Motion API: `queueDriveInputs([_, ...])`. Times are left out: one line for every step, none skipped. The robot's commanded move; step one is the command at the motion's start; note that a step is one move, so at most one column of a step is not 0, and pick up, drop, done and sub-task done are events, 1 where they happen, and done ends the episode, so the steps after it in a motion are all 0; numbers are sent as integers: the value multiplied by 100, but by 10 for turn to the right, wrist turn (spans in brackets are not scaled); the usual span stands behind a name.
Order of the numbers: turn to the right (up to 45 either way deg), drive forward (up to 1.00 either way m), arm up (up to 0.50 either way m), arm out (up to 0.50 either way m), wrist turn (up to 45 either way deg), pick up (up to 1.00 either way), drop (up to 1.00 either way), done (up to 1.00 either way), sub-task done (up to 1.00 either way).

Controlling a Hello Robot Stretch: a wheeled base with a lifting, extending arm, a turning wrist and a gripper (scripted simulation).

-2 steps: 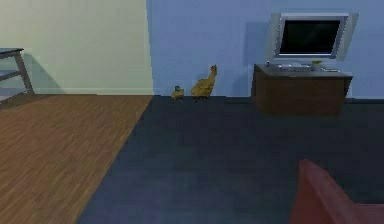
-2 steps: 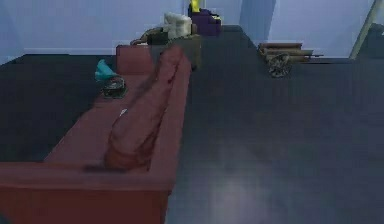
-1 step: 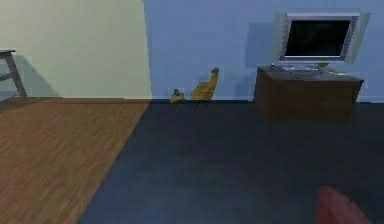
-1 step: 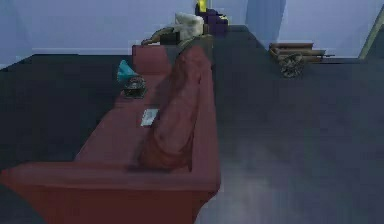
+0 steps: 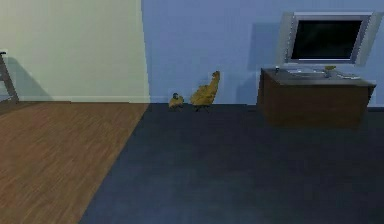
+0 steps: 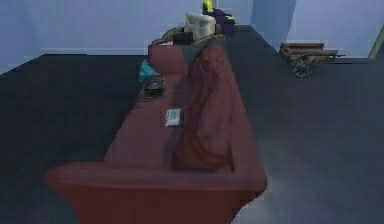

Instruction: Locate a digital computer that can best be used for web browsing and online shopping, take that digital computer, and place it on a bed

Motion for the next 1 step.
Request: queueDriveInputs([60,0,0,0,0,0,0,0,0])
